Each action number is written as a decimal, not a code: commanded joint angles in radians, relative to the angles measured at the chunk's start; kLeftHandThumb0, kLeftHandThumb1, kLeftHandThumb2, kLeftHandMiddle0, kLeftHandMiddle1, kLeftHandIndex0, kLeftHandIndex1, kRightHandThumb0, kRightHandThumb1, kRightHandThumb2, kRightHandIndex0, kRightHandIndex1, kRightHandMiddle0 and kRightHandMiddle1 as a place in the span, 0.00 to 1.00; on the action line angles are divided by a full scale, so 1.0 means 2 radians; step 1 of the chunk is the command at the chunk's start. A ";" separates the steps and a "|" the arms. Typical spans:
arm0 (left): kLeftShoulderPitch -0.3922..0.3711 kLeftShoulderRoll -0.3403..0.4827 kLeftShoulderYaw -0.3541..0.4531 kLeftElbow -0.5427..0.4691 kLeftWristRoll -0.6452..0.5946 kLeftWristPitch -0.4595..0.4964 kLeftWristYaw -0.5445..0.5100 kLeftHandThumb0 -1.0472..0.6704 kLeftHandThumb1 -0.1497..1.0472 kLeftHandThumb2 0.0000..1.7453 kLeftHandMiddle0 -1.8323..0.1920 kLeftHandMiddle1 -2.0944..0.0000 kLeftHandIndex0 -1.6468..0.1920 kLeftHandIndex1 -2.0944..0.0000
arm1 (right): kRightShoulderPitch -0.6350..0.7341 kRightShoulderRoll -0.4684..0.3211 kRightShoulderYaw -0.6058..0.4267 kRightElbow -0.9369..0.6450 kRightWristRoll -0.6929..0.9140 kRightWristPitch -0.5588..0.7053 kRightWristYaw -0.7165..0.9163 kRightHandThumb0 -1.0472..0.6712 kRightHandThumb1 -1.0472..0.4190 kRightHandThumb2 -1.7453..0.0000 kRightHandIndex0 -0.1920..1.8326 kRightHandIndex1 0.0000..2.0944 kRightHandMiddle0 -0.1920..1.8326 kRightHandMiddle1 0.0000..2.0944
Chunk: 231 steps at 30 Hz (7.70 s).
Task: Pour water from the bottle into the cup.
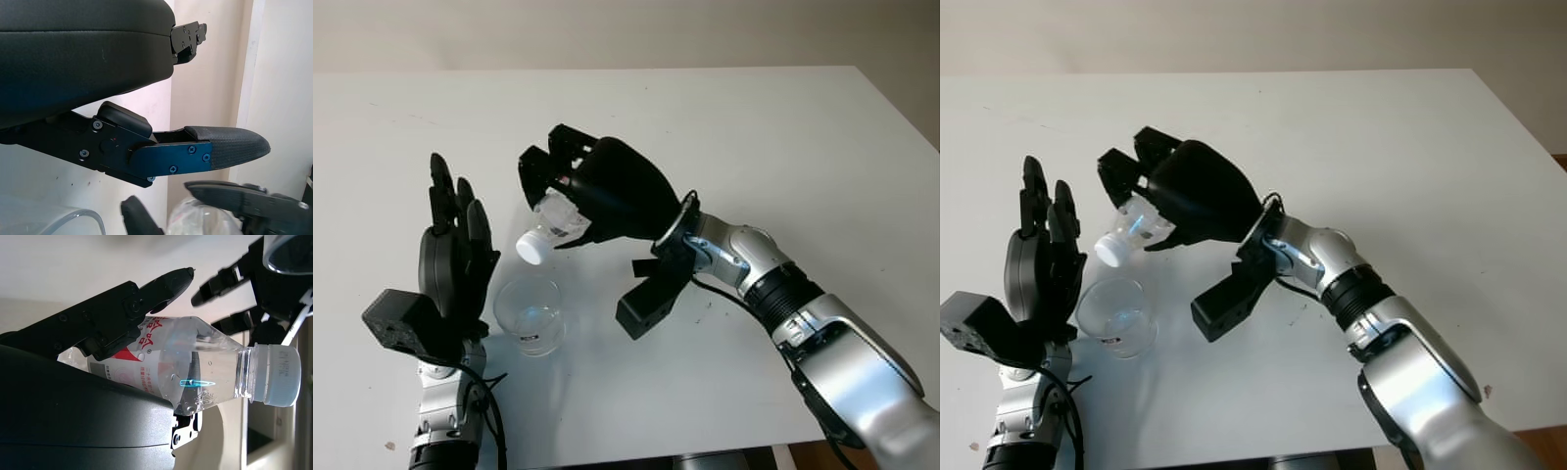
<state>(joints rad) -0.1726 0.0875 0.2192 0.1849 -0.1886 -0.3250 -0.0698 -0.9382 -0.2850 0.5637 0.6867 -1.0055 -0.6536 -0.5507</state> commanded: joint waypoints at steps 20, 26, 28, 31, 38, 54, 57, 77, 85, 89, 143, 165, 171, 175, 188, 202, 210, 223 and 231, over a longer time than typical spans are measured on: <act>0.006 -0.007 -0.005 -0.011 0.003 -0.006 0.001 0.05 1.00 0.30 0.98 1.00 1.00 1.00 | -0.014 -0.049 0.065 -0.086 -0.154 0.064 -0.151 0.34 0.02 0.96 0.64 1.00 0.40 0.82; 0.006 -0.008 -0.005 -0.011 0.004 -0.005 0.003 0.05 1.00 0.29 0.98 1.00 1.00 1.00 | -0.020 -0.049 0.080 -0.069 -0.169 0.080 -0.181 0.33 0.00 0.95 0.65 1.00 0.42 0.86; 0.006 -0.009 -0.005 -0.012 0.006 -0.004 0.005 0.05 1.00 0.29 0.98 1.00 1.00 1.00 | -0.022 -0.047 0.083 -0.064 -0.171 0.084 -0.188 0.34 0.00 0.95 0.65 1.00 0.41 0.87; 0.007 -0.011 -0.005 -0.013 0.008 -0.003 0.008 0.05 1.00 0.29 0.98 1.00 1.00 1.00 | -0.025 -0.048 0.089 -0.060 -0.170 0.082 -0.188 0.34 0.00 0.95 0.65 1.00 0.41 0.87; 0.007 -0.011 -0.006 -0.012 0.007 -0.005 0.008 0.06 1.00 0.30 0.97 1.00 1.00 1.00 | -0.029 -0.047 0.093 -0.057 -0.167 0.085 -0.187 0.34 0.01 0.96 0.64 1.00 0.39 0.85; 0.011 -0.009 -0.006 -0.014 0.006 -0.001 0.006 0.05 1.00 0.29 0.97 1.00 1.00 1.00 | -0.003 -0.021 0.020 -0.015 0.046 0.001 -0.060 0.40 0.03 0.97 0.66 1.00 0.49 0.99; 0.012 -0.009 -0.006 -0.014 0.004 -0.003 0.003 0.06 1.00 0.29 0.97 1.00 1.00 1.00 | 0.010 -0.019 -0.017 -0.013 0.125 -0.010 0.009 0.44 0.03 0.96 0.67 1.00 0.53 1.00; 0.019 -0.004 0.000 -0.020 -0.010 0.000 -0.014 0.06 1.00 0.28 1.00 1.00 1.00 1.00 | 0.136 0.020 -0.252 -0.227 0.668 0.448 0.453 0.48 0.00 0.78 0.82 1.00 0.69 1.00; 0.031 -0.005 0.000 -0.037 -0.010 0.004 -0.014 0.06 1.00 0.28 1.00 1.00 1.00 1.00 | 0.165 0.022 -0.295 -0.288 0.696 0.574 0.445 0.44 0.00 0.79 0.77 1.00 0.50 1.00; 0.038 -0.004 0.000 -0.047 -0.011 0.006 -0.017 0.08 1.00 0.29 1.00 1.00 1.00 1.00 | 0.174 0.023 -0.302 -0.316 0.694 0.613 0.433 0.44 0.00 0.79 0.77 1.00 0.47 1.00; 0.043 0.001 0.007 -0.060 -0.018 0.020 -0.020 0.09 1.00 0.30 0.99 1.00 1.00 1.00 | 0.214 0.061 -0.274 -0.289 0.605 0.568 0.423 0.41 0.00 0.79 0.64 1.00 0.28 1.00; 0.044 0.001 0.008 -0.059 -0.019 0.017 -0.020 0.09 1.00 0.30 0.98 1.00 1.00 1.00 | 0.229 0.049 -0.270 -0.264 0.599 0.528 0.483 0.41 0.00 0.80 0.59 1.00 0.27 1.00; 0.043 0.001 0.009 -0.063 -0.020 0.020 -0.020 0.09 1.00 0.29 0.98 1.00 1.00 1.00 | 0.237 0.048 -0.268 -0.260 0.597 0.518 0.490 0.41 0.00 0.80 0.54 1.00 0.24 1.00; 0.043 0.001 0.009 -0.063 -0.021 0.021 -0.021 0.10 1.00 0.29 0.98 1.00 1.00 1.00 | 0.243 0.046 -0.266 -0.249 0.593 0.497 0.501 0.41 0.00 0.80 0.49 1.00 0.20 1.00; 0.044 0.002 0.010 -0.065 -0.022 0.023 -0.022 0.09 1.00 0.29 0.98 1.00 1.00 1.00 | 0.251 0.045 -0.268 -0.215 0.582 0.447 0.510 0.33 0.00 0.91 0.22 1.00 0.07 1.00; 0.043 0.005 0.011 -0.062 -0.023 0.027 -0.025 0.09 1.00 0.28 0.98 1.00 1.00 1.00 | 0.269 0.029 -0.270 -0.200 0.578 0.411 0.529 0.23 0.08 0.97 0.00 0.66 0.00 0.65; 0.043 0.007 0.011 -0.064 -0.021 0.028 -0.024 0.09 1.00 0.28 0.98 1.00 1.00 1.00 | 0.292 0.004 -0.255 -0.215 0.549 0.350 0.550 0.13 0.09 0.97 0.01 0.05 0.00 0.11; 0.043 0.005 0.009 -0.065 -0.018 0.030 -0.021 0.09 1.00 0.27 0.98 1.00 1.00 1.00 | 0.317 -0.005 -0.249 -0.229 0.534 0.266 0.555 0.08 0.08 0.97 0.00 0.00 0.00 0.00; 0.042 0.005 0.009 -0.061 -0.020 0.028 -0.025 0.09 1.00 0.27 0.98 1.00 1.00 1.00 | 0.318 -0.002 -0.256 -0.229 0.529 0.261 0.531 0.06 0.08 0.97 0.00 0.00 0.00 0.00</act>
<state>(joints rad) -0.0841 0.0924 0.2387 0.0689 -0.2278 -0.2656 -0.1149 -0.3093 -0.2879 0.0645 0.2342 0.0538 -0.1151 0.5207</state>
